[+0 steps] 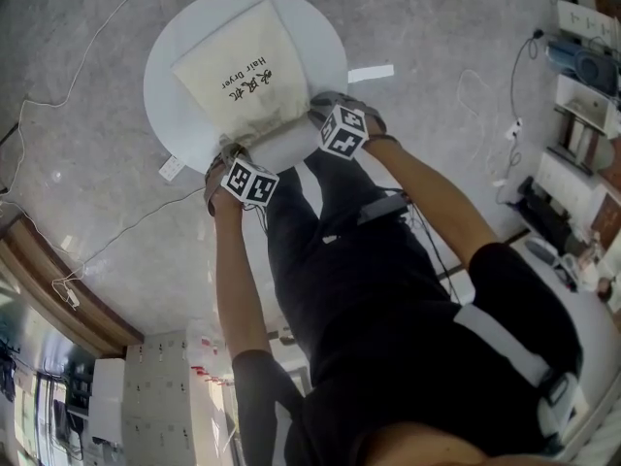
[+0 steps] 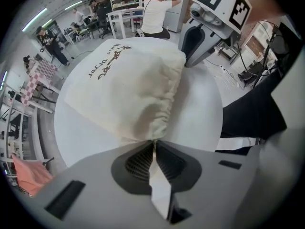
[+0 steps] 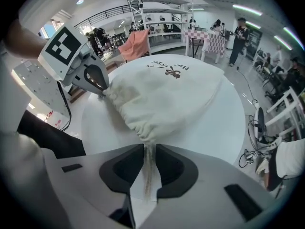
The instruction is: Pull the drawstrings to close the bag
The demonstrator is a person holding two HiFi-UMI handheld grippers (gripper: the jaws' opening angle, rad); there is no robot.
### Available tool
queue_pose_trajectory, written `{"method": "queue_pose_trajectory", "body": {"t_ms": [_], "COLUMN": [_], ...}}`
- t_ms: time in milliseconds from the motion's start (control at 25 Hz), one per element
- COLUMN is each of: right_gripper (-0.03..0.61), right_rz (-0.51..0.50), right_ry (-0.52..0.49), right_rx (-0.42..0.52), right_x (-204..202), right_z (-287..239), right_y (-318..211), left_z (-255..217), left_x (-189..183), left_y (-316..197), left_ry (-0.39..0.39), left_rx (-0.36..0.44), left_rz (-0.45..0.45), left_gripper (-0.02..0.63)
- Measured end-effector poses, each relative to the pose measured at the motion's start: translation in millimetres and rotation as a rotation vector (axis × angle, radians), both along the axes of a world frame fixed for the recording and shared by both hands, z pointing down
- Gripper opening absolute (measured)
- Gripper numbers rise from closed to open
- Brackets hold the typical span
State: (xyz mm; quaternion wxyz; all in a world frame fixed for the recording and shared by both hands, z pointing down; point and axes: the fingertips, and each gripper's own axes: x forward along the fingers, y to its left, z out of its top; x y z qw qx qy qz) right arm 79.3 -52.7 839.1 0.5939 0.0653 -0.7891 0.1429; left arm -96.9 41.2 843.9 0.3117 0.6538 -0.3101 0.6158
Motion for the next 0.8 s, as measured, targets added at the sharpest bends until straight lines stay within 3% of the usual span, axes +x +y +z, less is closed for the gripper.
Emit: {"method": "queue_pose_trajectory", "body": {"t_ms": [120,160,280,440,800], "right_gripper": [0.06,0.006,0.002,0.0,0.0], "right_rz": [0.005,0.003,-0.011,0.067,0.183], "right_ry": [-0.002,-0.005,0.0,-0.009,-0.127], "right_rx": [-0.034,-0.044,-0.019,-0.053,-0.052], "right_x": [-0.4,-0.7,0.1,-2.4,-6.4], "right_z": [-2.0,-2.9,-4.1,-7.0,-69.3], "right_y": [0.6,3.5,9.3,7.0,9.8], "left_z": [0.3,-0.3,-2.6,-2.1,-61.9], "left_x": [1.0,1.8,3.8,-0.6,-3.9], "left_y": [0.9,1.4,2.5,2.8,6.0], "left_ry": [0.016,0.025,0.067,0.097,0.199], "left_rx": [0.015,0.011,0.006,0.031,0.195], "left_rz": [-0.014,-0.024,-0.078,-0.175,-0.502], "left_gripper": [0.015,0.013,0.011,0.011,0.011]}}
